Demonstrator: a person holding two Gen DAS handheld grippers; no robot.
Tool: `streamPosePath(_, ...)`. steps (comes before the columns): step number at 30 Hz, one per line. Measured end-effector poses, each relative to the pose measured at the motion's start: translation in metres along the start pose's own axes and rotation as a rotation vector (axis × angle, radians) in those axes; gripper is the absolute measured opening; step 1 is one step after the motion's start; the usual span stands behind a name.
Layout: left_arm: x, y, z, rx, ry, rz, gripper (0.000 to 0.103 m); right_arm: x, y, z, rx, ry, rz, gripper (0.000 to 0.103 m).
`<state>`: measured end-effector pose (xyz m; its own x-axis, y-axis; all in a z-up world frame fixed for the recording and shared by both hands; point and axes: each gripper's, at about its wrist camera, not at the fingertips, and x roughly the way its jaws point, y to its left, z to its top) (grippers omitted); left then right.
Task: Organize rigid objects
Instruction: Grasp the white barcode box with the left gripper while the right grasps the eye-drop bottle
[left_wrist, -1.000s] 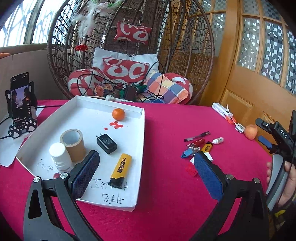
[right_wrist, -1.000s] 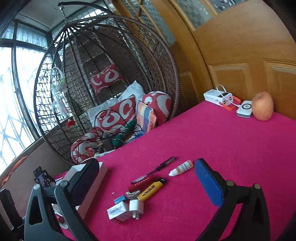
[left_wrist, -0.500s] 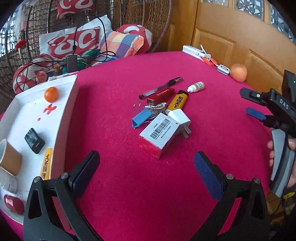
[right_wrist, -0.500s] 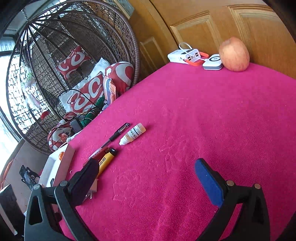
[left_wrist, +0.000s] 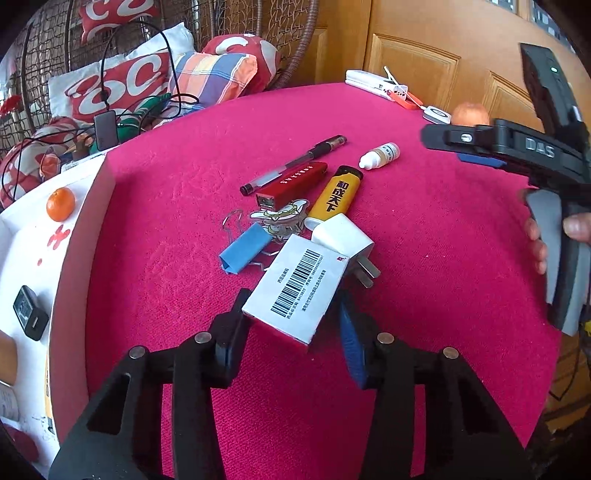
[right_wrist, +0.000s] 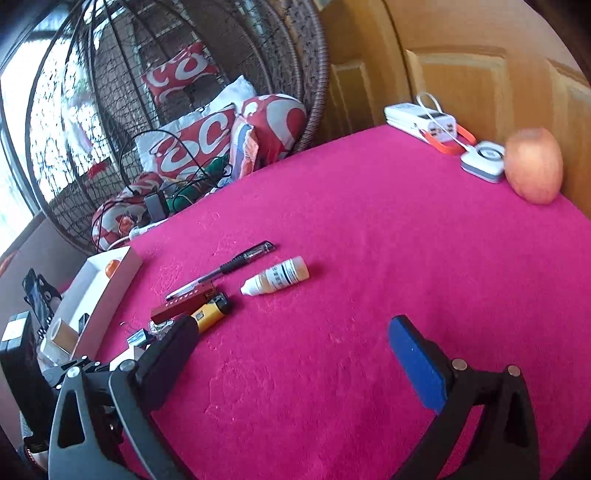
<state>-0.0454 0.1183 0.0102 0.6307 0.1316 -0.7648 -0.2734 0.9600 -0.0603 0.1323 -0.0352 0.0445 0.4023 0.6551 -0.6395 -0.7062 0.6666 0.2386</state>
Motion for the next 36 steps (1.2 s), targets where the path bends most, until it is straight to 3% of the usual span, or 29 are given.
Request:
streamPosePath(1, -0.002, 0.002, -0.001, -0.015, -0.001, -0.004, 0.042, 0.010, 0.005, 0.005, -0.031, 0.015, -0.013, 0.101)
streamPosePath(5, -0.016, 0.009, -0.008, -0.067, -0.020, -0.004, 0.042, 0.055, 0.017, 0.015, -0.099, 0.120, -0.053, 0.069)
streamPosePath(6, -0.018, 0.011, -0.009, -0.078, -0.021, -0.005, 0.042, 0.065, 0.019, 0.015, -0.114, 0.145, -0.066, 0.067)
streamPosePath(12, -0.028, 0.017, -0.008, -0.112, -0.052, -0.015, 0.042, 0.075, 0.033, 0.010, -0.226, 0.152, -0.109, 0.063)
streamPosePath(19, -0.028, 0.014, -0.011, -0.100, -0.050, -0.005, 0.042, 0.060, 0.030, 0.008, -0.224, 0.118, -0.126, 0.063)
streamPosePath(26, -0.007, 0.011, -0.008, -0.102, 0.015, 0.023, 0.042, 0.020, 0.021, -0.001, -0.101, 0.049, -0.043, 0.063)
streamPosePath(33, -0.008, 0.004, -0.010, -0.072, 0.028, 0.054, 0.042, -0.014, 0.022, -0.007, -0.030, -0.013, 0.052, 0.063)
streamPosePath(35, -0.012, 0.004, -0.013, -0.082, 0.018, 0.059, 0.032, -0.019, 0.025, -0.007, -0.020, -0.025, 0.071, 0.063)
streamPosePath(36, -0.014, 0.004, -0.015, -0.090, 0.014, 0.057, 0.032, -0.022, 0.026, -0.007, -0.019, -0.030, 0.080, 0.063)
